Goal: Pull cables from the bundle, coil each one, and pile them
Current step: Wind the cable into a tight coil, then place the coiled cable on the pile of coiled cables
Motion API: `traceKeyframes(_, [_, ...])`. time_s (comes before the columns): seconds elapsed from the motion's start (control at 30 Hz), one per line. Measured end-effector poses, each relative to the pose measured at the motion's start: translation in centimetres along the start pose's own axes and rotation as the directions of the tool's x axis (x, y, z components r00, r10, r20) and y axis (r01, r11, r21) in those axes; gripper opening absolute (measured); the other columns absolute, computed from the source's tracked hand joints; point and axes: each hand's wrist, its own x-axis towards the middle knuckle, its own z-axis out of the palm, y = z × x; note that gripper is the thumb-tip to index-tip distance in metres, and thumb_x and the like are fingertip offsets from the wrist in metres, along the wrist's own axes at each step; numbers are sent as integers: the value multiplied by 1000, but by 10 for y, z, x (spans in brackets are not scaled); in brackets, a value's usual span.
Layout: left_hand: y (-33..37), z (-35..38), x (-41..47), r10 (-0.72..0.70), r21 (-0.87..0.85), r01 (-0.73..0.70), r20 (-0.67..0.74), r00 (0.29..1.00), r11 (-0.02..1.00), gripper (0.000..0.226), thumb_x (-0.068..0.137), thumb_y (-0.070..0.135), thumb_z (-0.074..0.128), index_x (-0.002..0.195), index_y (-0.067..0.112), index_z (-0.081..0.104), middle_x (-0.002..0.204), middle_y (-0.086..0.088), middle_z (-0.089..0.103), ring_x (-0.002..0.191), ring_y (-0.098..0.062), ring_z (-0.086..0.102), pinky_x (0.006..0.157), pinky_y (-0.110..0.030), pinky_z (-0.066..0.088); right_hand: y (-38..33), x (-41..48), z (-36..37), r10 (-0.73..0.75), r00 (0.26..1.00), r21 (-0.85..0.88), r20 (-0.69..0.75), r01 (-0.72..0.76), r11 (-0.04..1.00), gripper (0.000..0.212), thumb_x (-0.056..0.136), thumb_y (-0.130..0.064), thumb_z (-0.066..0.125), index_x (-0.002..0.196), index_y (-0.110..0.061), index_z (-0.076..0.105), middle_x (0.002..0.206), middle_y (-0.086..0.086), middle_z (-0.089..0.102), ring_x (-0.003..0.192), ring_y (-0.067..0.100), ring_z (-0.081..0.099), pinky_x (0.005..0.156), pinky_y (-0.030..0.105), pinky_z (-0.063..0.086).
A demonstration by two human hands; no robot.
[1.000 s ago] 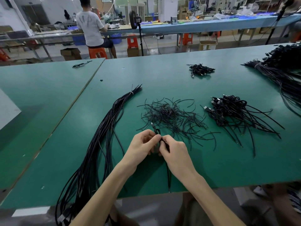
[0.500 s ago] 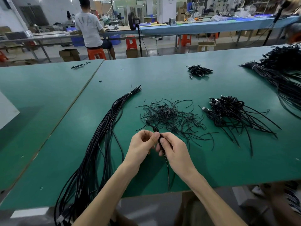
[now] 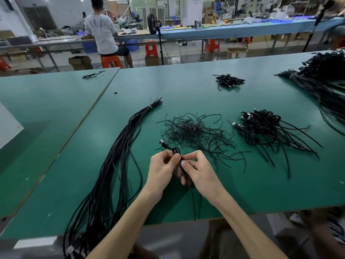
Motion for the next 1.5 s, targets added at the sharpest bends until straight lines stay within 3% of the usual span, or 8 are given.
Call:
traceKeyframes(0.4, [5, -5, -3, -74, -102, 79, 44, 996, 992, 52, 95, 45, 73, 82, -2, 55, 60, -17, 54, 52, -34, 55, 69, -67, 50, 1, 1, -1, 9, 1000, 103, -9, -8, 995, 19, 108, -21, 51, 112, -2, 46, 83, 15, 74, 59, 22, 64, 51, 26, 46])
traceKeyframes(0.7, [17, -23, 12, -263, -337, 282, 100, 960, 898, 32, 87, 43, 77, 89, 15, 63, 83, -11, 59, 64, -19, 47, 65, -31, 38, 3, 2, -1, -14, 999, 110, 30, 11, 994, 23, 111, -17, 40, 105, 0, 55, 83, 19, 75, 63, 29, 68, 53, 28, 50])
traceKeyframes(0.83, [38, -22, 34, -303, -151, 349, 262, 916, 925, 37, 87, 43, 77, 91, 8, 65, 79, -6, 62, 48, -12, 44, 45, -21, 38, 1, 2, 2, 22, 997, 98, 72, -29, 995, 27, 110, -16, 42, 107, 5, 59, 78, 19, 74, 57, 26, 63, 51, 28, 46])
traceKeyframes(1.03, [76, 41, 84, -307, 161, 268, 320, 896, 950, 41, 90, 43, 77, 96, 3, 69, 68, -3, 61, 49, -13, 51, 48, -22, 46, 1, 1, 6, 32, 995, -31, 91, -29, 999, 27, 111, -12, 41, 97, -3, 63, 77, 13, 76, 57, 22, 64, 53, 29, 46])
traceKeyframes(1.2, [98, 123, 102, -266, 92, 250, 401, 877, 964, 46, 98, 34, 68, 108, -11, 65, 89, -19, 77, 66, -21, 75, 61, -25, 62, 5, 2, 2, 14, 998, -187, 54, -4, 982, 51, 94, 10, 42, 66, -30, 58, 62, -5, 63, 55, 13, 59, 55, 30, 48])
traceKeyframes(1.3, [90, 137, 94, -246, 133, 211, 378, 892, 968, 44, 104, 27, 60, 129, -9, 58, 112, -19, 70, 79, -25, 77, 69, -32, 64, 12, 2, 1, 55, 998, -301, -15, -56, 952, 48, 92, 11, 47, 67, -30, 46, 73, 9, 56, 76, 25, 55, 68, 38, 51])
traceKeyframes(1.4, [69, 119, 89, -260, 157, 220, 317, 912, 963, 33, 106, 18, 57, 130, -3, 59, 114, -13, 71, 78, -23, 75, 67, -30, 62, 8, 2, 2, 30, 999, -246, 9, -27, 969, 48, 91, 6, 44, 60, -30, 53, 58, 8, 60, 56, 19, 56, 61, 38, 48])
traceKeyframes(1.5, [52, 87, 87, -243, 165, 211, 211, 947, 964, 19, 105, 8, 54, 116, 2, 68, 106, -11, 75, 74, -21, 75, 59, -27, 57, 5, 0, 5, 26, 995, -120, 94, -15, 993, 33, 102, -4, 44, 79, -15, 65, 65, 2, 70, 53, 16, 62, 54, 30, 47])
